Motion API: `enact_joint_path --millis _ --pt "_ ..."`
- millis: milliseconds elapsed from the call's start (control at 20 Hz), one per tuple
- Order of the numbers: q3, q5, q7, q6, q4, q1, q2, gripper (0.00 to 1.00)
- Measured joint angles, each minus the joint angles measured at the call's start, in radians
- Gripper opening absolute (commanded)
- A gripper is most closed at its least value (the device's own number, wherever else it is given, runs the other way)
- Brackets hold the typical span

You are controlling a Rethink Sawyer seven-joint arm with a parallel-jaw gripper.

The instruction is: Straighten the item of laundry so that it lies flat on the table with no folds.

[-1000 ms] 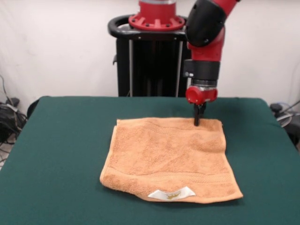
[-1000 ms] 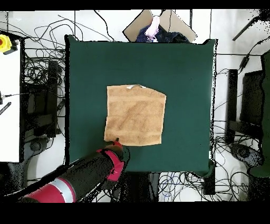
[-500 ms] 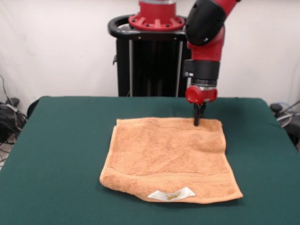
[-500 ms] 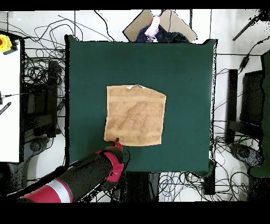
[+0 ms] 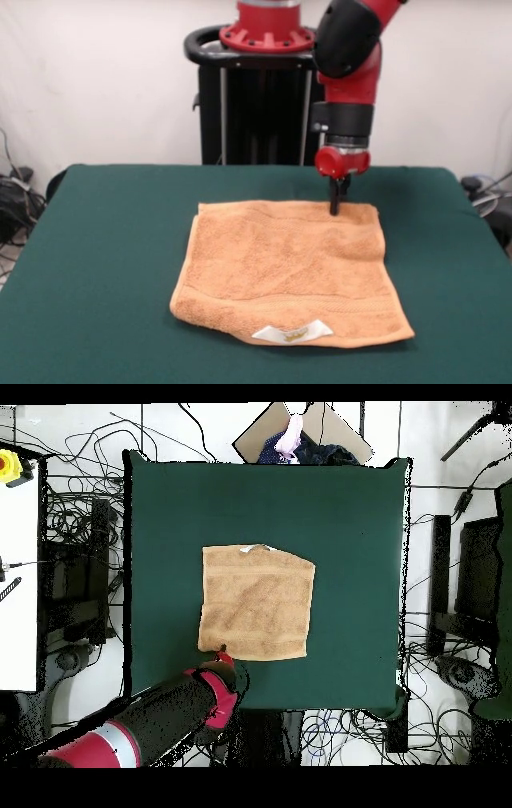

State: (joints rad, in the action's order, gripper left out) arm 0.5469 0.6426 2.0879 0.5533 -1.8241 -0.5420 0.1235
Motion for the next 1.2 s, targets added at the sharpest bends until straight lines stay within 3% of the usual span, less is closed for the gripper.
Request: enact_joint_path --millis 750,1200 --pt "-0.026 0.081 0.0 0.073 -0.002 0.076 0.013 0.0" --pt "-0.025 0.087 0.0 0.077 -0.002 0.095 0.012 0.0"
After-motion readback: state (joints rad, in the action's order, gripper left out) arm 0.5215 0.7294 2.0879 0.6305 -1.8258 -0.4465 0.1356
